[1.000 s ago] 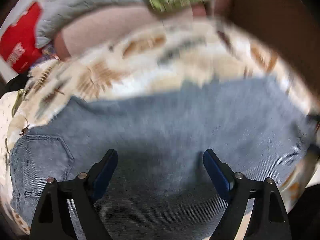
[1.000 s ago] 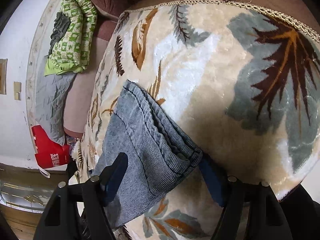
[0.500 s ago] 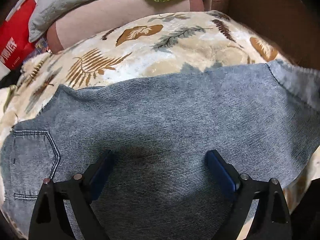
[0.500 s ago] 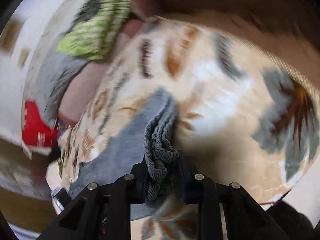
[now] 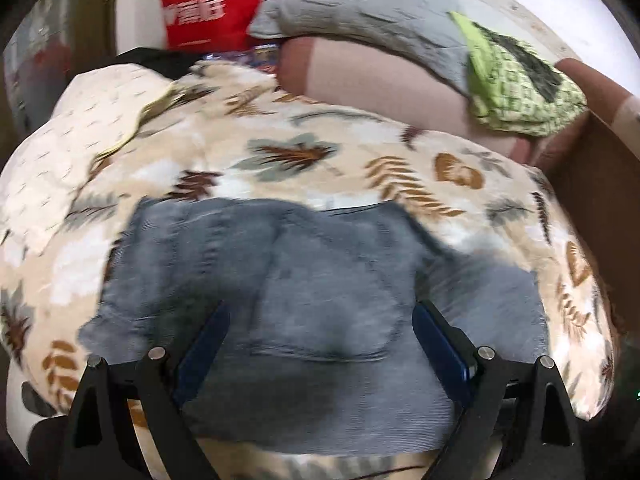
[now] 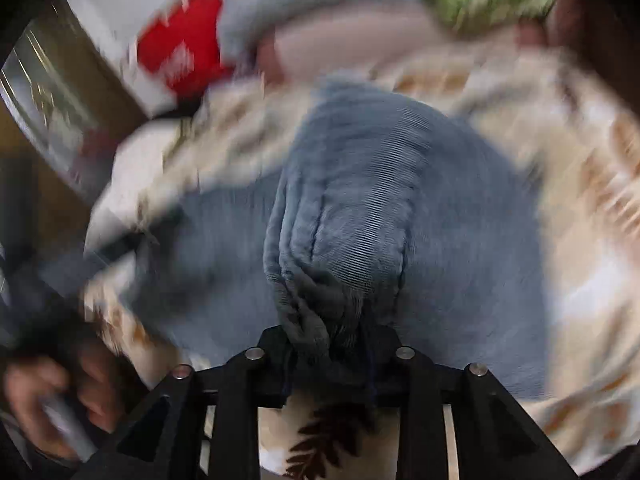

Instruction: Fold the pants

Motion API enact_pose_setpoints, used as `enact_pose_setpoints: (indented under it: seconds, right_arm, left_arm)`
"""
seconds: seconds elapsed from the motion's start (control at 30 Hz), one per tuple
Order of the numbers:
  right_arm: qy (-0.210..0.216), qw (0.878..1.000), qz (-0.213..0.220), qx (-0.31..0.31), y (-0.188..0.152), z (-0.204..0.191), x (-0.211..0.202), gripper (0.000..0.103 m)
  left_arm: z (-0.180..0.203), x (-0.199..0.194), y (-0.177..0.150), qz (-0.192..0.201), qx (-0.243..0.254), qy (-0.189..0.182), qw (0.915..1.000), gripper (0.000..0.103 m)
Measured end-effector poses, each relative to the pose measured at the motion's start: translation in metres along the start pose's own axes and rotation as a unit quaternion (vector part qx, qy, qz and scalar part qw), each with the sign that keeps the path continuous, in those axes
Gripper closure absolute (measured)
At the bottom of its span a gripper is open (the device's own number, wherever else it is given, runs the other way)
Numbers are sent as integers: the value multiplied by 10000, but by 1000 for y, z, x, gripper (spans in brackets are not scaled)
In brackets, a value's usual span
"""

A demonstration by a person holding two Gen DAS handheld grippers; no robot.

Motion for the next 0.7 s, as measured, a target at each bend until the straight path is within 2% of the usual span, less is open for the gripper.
enact_pose_setpoints:
  seconds: [0.03,0.07,0.1,0.13,0.17,0.3,0.37,0.4,0.43,0.47,0.5,0.53,0.57,0.63,0.7]
  right_arm:
    - [97,9999,-31,-28,-6,-1,6,66]
    - [175,9993,338,-18,-10,1,-5,60]
    - [309,9989,351,26,-10,3,-11,39]
    - [564,9978,318,173,-10,10,-19,31]
    - [796,9952,384,428,-11,22,-31,30]
    - [1083,9824,626,1384,-18,84,-61,28]
    - [1284,9710,592,1928,-22,116,-65,28]
    - [1422,9631,519,2224,-25,134,-60,28]
    - [1563,9568,372,2422,-26,141,-49,28]
    - [1698,9513,7,2572,-27,149,-34,28]
    - [1642,9479,-482,2686,-32,153,-15,31]
    - [1676,9434,-690,2777,-34,157,-7,35]
    - [1723,9446,-603,2728,-29,160,-14,35]
    - [1497,9598,-306,2354,-11,159,-36,34]
    - [1268,9704,14,2055,14,158,-52,34]
  left_arm:
    - [-3,0,0,-32,4,22,10000,10]
    - [-1,1,-1,-63,46,9,10000,10]
    - [3,2,0,-78,101,-37,9999,10]
    - [13,3,1,-77,164,-140,9997,10]
    - [21,2,2,-60,203,-236,9995,10]
    - [74,4,-4,-173,568,-921,9940,10]
    - [92,16,-11,-326,748,-1025,9914,10]
    - [98,24,-17,-436,823,-1013,9905,10]
    - [104,44,-29,-726,920,-837,9896,10]
    - [104,62,-38,-1031,992,-639,9877,10]
    - [103,81,-49,-1415,1039,-456,9834,10]
    - [98,98,-63,-1697,1103,-293,9789,10]
    - [100,92,-66,-1366,1274,-315,9819,9]
    - [102,87,-65,-1401,1240,-268,9820,10]
    - [104,77,-58,-1197,1150,-440,9851,10]
Point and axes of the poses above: each gripper's, at about its wrist camera, not at the fingertips, and x roughly the way its jaws point, z to its right, y to its top, the point moved 1 cm from there along x, roughly the way its jaws point, and after that the axes turned 15 degrees about -y, right-handed, at the moved point
